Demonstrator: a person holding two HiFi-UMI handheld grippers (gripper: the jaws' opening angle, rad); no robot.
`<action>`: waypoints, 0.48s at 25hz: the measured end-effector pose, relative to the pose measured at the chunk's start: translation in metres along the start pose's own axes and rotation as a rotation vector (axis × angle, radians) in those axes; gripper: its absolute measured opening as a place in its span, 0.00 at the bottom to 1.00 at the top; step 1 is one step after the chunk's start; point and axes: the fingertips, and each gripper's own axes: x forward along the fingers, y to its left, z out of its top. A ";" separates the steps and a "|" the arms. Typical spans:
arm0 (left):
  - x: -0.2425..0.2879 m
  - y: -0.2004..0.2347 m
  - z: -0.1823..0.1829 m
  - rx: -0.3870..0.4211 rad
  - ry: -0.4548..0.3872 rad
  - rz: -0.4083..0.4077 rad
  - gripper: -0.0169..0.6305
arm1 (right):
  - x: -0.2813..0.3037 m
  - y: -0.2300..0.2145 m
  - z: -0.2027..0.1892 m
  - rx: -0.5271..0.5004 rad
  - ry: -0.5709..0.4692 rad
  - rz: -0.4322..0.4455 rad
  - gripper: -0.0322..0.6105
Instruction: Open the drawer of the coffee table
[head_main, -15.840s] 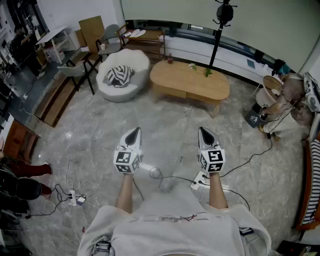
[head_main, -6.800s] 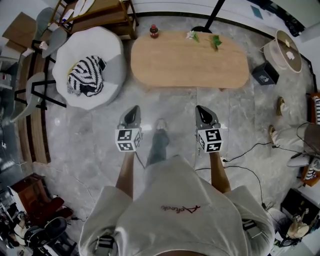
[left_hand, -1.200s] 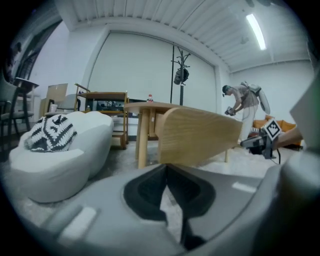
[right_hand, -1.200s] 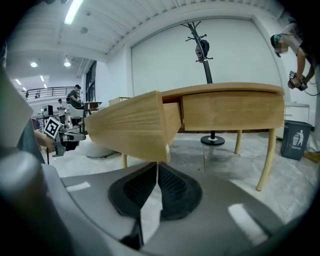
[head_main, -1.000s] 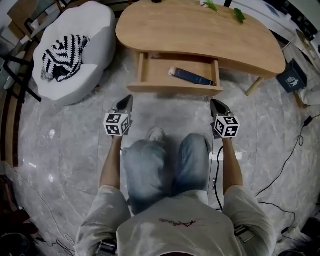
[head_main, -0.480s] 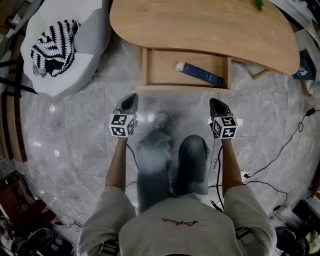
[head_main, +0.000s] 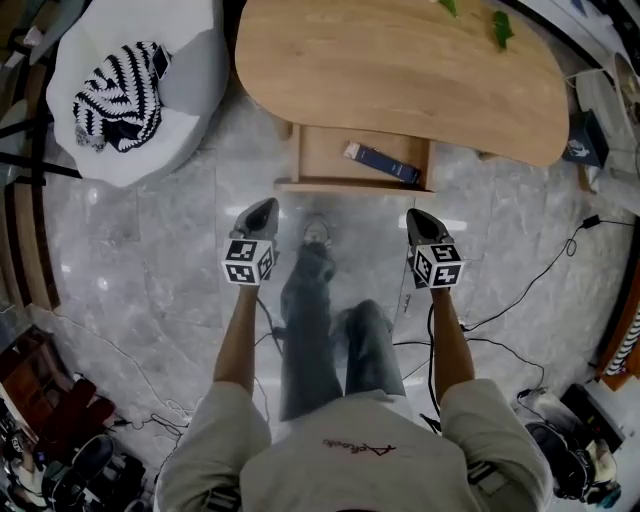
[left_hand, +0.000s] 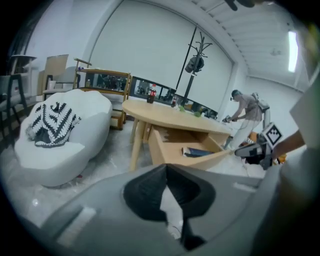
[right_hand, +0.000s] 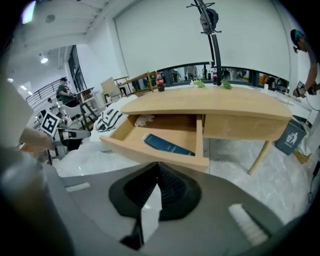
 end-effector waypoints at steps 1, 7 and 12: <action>-0.008 -0.004 0.013 -0.004 0.001 0.000 0.03 | -0.009 0.004 0.013 0.003 0.002 0.001 0.06; -0.054 -0.034 0.103 -0.001 0.003 -0.010 0.03 | -0.063 0.030 0.105 0.007 -0.016 0.005 0.05; -0.090 -0.059 0.183 0.025 -0.017 -0.025 0.03 | -0.113 0.045 0.180 0.017 -0.062 -0.016 0.05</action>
